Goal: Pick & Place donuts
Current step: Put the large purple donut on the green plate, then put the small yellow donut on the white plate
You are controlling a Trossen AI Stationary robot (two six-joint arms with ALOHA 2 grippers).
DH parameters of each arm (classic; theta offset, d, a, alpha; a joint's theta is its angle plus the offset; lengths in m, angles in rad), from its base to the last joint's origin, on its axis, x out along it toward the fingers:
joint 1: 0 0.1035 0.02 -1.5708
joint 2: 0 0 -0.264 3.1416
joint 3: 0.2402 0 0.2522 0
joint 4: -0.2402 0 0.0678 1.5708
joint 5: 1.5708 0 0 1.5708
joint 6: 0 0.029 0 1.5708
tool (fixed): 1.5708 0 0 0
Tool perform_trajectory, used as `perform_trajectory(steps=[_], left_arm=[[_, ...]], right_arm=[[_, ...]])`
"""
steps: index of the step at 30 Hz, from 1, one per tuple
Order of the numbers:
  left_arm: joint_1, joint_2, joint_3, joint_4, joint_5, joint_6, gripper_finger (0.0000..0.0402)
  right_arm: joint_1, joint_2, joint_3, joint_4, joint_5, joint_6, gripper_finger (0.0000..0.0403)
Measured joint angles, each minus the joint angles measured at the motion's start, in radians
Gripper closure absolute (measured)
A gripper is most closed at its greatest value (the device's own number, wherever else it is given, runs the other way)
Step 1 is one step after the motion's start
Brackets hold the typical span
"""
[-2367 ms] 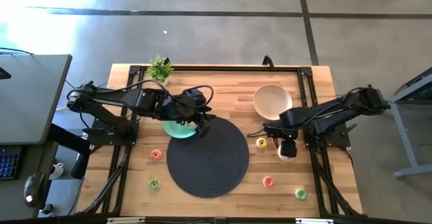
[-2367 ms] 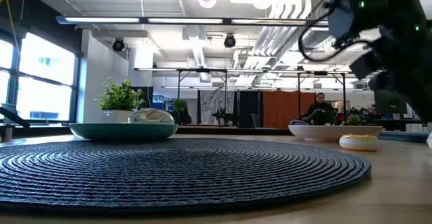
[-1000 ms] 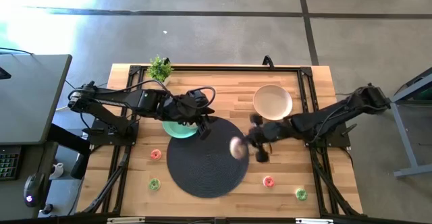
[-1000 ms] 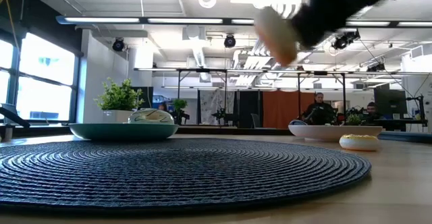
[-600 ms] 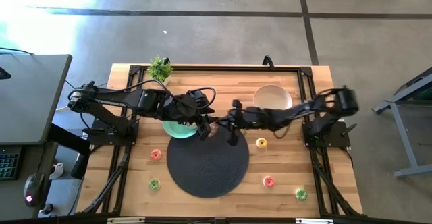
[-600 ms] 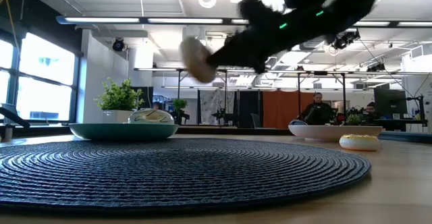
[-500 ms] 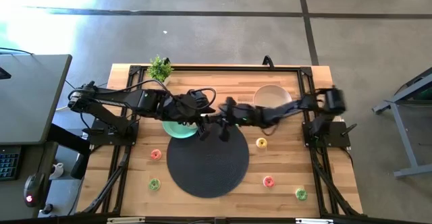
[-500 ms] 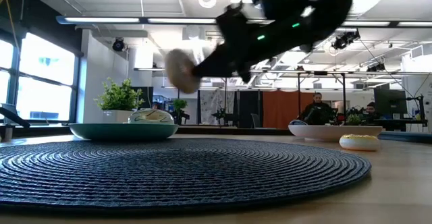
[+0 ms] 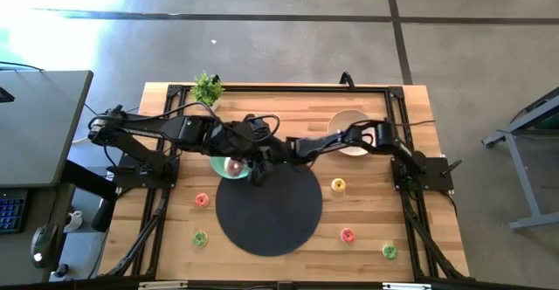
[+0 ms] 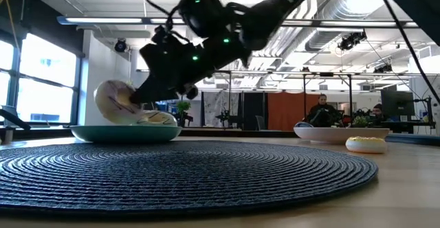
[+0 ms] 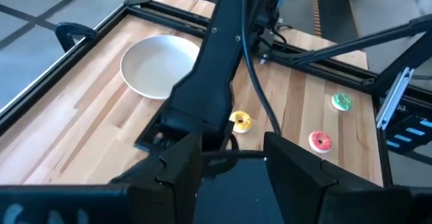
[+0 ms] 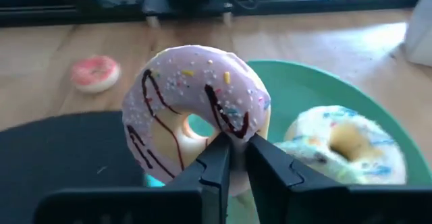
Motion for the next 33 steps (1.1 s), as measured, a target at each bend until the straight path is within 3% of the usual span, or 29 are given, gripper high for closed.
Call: perform_trajectory(steps=[6, 17, 22, 33], left_arm=[[0.0, 0.0, 0.0, -0.006, 0.027, 0.0, 0.0243], [0.0, -0.022, 0.002, 0.04, 0.072, -0.009, 0.0243], [0.0, -0.03, -0.001, 0.034, 0.09, -0.016, 0.0243], [0.0, -0.037, 0.0, 0.019, 0.116, -0.037, 0.0243]], right_arm=[[-0.007, 0.035, 0.088, -0.136, 0.004, -0.076, 0.0322], [-0.004, 0.026, 0.09, -0.148, 0.035, -0.116, 0.026], [-0.004, 0.003, 0.091, -0.204, 0.099, -0.151, 0.0254], [-0.003, -0.07, 0.09, -0.253, 0.077, -0.213, 0.0256]])
